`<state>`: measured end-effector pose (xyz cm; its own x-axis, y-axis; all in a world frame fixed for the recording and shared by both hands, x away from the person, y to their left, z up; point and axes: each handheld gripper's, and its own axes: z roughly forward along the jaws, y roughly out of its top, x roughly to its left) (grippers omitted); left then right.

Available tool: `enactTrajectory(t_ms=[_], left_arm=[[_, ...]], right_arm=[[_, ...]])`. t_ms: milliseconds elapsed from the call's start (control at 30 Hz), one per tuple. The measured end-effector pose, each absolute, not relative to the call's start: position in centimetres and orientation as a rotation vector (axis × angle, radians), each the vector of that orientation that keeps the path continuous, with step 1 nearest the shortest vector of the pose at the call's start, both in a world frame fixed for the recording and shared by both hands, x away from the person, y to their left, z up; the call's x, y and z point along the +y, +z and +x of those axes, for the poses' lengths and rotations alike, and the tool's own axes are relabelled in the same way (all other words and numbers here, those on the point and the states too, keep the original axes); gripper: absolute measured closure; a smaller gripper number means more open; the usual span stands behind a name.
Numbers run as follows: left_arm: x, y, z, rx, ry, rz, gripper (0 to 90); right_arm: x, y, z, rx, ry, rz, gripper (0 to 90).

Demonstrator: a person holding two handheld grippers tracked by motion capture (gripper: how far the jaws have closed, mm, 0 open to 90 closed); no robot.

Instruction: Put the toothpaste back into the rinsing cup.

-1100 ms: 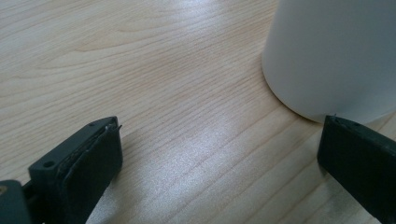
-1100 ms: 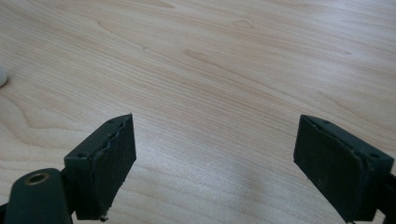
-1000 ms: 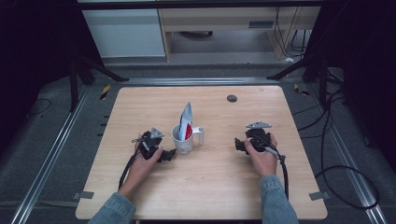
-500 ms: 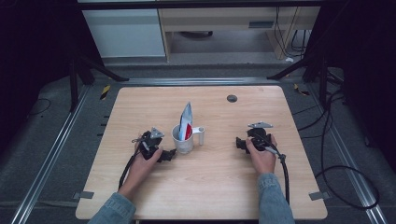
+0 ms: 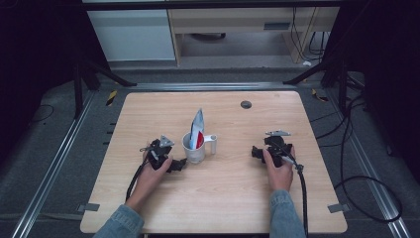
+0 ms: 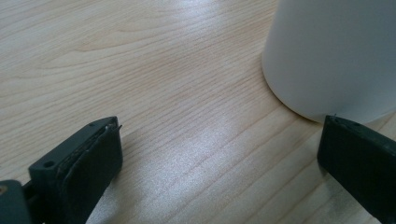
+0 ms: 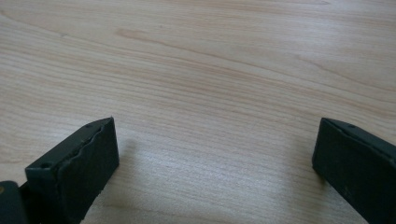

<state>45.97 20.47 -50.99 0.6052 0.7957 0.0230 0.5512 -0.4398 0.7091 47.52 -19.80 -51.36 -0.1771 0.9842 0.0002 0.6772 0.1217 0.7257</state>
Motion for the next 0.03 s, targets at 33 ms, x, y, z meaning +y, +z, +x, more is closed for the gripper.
enactTrajectory(t_ms=[33], left_arm=[[20.48, -50.99, 45.93, 1.058, 0.47, 2.158, 0.0]], right_arm=[[-19.82, -51.36, 47.52, 1.913, 0.822, 1.605, 0.4]])
